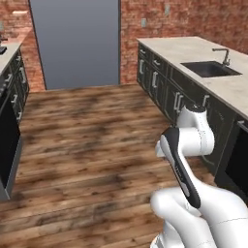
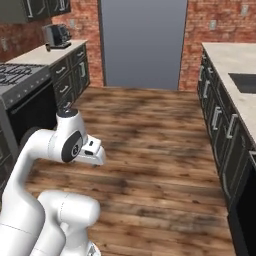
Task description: Move the drinks to the dining counter.
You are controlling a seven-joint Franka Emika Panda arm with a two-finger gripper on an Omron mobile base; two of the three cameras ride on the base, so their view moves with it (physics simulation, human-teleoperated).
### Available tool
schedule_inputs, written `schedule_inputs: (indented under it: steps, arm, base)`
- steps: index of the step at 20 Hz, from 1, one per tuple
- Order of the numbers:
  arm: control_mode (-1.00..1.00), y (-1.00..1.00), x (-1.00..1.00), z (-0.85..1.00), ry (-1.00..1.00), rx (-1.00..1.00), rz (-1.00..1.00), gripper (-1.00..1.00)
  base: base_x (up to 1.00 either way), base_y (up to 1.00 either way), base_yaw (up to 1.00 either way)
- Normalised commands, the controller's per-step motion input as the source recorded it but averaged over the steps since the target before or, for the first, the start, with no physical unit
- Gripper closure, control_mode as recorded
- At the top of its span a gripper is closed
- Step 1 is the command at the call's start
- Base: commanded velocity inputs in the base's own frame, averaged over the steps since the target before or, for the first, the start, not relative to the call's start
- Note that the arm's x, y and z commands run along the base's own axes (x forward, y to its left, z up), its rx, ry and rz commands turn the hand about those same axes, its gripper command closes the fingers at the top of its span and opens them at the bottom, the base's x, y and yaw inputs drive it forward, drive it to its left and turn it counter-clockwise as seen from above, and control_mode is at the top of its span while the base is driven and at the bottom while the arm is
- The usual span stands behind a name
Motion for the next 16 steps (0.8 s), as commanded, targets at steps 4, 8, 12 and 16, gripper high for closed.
schedule_inputs:
  steps: [4, 8, 12, 16]
  arm:
    - [1.0, 0.0, 0.0, 0.0, 0.0, 0.0, 0.0, -1.0]
    - [1.0, 0.0, 0.0, 0.0, 0.0, 0.0, 0.0, -1.0]
    - [1.0, 0.0, 0.0, 0.0, 0.0, 0.0, 0.0, -1.0]
    - [1.0, 0.0, 0.0, 0.0, 0.0, 0.0, 0.0, -1.0]
  base:
    - [1.0, 0.25, 0.15]
    - [1.0, 0.26, 0.2]
    - [1.0, 0.27, 0.23]
    - [1.0, 0.23, 0.26]
